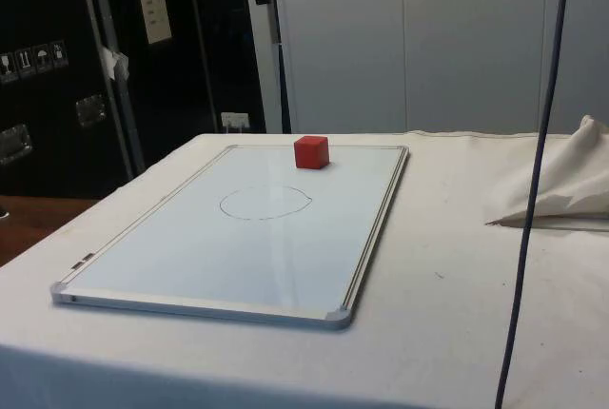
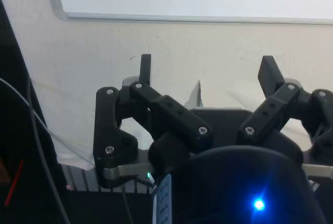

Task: Push the cube into the marked area.

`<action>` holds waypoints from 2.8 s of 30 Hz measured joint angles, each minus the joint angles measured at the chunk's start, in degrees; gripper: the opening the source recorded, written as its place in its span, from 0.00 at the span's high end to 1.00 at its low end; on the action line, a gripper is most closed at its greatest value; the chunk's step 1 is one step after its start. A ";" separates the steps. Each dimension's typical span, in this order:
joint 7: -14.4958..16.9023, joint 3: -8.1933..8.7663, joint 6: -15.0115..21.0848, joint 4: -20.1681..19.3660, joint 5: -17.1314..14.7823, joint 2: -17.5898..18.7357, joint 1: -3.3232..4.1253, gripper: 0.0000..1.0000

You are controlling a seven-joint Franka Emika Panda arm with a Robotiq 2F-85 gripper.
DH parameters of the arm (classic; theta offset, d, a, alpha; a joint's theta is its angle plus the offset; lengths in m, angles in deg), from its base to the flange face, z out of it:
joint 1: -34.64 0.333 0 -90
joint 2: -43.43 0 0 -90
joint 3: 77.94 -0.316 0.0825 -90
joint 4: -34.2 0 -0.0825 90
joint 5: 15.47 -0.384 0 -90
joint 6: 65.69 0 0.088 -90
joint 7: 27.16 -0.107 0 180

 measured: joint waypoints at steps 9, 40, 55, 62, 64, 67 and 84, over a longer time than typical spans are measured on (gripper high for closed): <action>0.06 0.00 0.00 -0.06 0.00 0.00 -0.23 0.48; 6.30 4.87 1.20 -1.20 0.92 -1.43 -1.38 1.00; 10.94 8.48 4.30 -3.21 2.23 -1.72 -1.83 1.00; 13.41 10.89 6.47 -4.35 2.35 -1.20 -2.01 1.00; 14.09 11.52 7.51 -4.87 2.35 -0.97 -2.06 1.00; 15.36 12.78 9.85 -6.02 2.35 -0.40 -2.18 1.00; 22.63 18.16 19.02 -9.34 -1.38 5.04 -3.09 1.00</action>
